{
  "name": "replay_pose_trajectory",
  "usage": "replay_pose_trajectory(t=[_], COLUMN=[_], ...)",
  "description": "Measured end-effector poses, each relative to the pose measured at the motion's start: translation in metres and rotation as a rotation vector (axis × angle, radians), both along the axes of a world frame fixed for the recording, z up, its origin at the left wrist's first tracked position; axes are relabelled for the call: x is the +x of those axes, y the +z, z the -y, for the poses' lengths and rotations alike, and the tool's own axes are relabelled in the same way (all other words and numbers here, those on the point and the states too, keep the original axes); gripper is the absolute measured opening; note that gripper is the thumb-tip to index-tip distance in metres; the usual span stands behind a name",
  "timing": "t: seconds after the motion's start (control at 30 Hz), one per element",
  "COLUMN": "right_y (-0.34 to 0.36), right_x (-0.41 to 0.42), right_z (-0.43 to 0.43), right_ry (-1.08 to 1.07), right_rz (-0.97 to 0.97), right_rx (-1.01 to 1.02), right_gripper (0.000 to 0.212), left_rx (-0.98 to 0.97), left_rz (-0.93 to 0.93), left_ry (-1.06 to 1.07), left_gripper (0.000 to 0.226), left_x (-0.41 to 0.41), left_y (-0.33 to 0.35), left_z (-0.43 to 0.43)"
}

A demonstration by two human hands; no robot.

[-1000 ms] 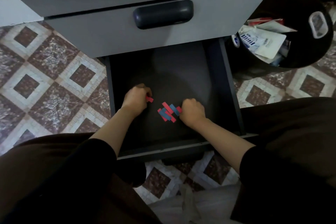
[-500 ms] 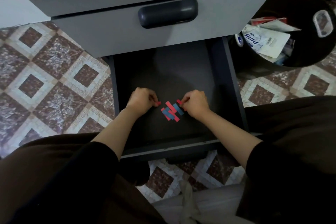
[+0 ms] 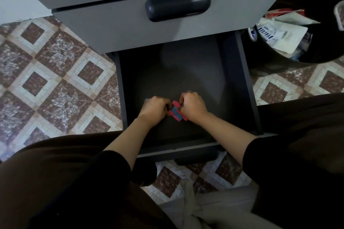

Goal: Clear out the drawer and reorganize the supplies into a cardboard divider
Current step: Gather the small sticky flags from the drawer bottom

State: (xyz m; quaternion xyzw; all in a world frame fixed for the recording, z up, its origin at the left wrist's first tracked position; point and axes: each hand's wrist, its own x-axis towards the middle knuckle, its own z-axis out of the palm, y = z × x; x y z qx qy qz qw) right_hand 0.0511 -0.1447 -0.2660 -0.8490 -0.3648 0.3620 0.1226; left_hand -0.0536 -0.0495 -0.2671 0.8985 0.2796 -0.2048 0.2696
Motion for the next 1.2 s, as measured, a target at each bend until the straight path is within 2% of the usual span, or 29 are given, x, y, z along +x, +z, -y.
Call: replay_pose_trajectory(t=[0.3,0.5,0.67,0.83,1.03,1.2], right_y=[0.001,-0.001,-0.003,0.004,0.008,0.011], right_x=[-0.001,0.009,0.011,0.010,0.004,0.000], right_z=[-0.004,0.006,0.012,0.018,0.027,0.037], right_ry=[0.040,-0.137,-0.189,-0.095,0.154,0.229], right_rz=[-0.021,-0.043,-0.071,-0.055,-0.039,0.039], right_rx=[-0.065,0.013,0.035,0.016,-0.010,-0.042], right_gripper=[0.021,0.013,0.032,0.013,0.014,0.008], left_rx=[0.027,-0.042,-0.084,-0.045,-0.011,0.101], left_rz=[-0.069,-0.059,-0.040,-0.072,-0.093,-0.093], left_ry=[-0.050,0.020,0.099,-0.034,-0.137,-0.252], left_gripper=[0.020,0.013,0.015,0.023,0.036,0.038], left_x=[0.005,0.004,0.000,-0.001,-0.005,-0.011], left_y=[-0.001,0.001,0.007,0.010,0.009,0.011], left_z=[-0.001,-0.001,-0.006,0.001,0.001,0.001])
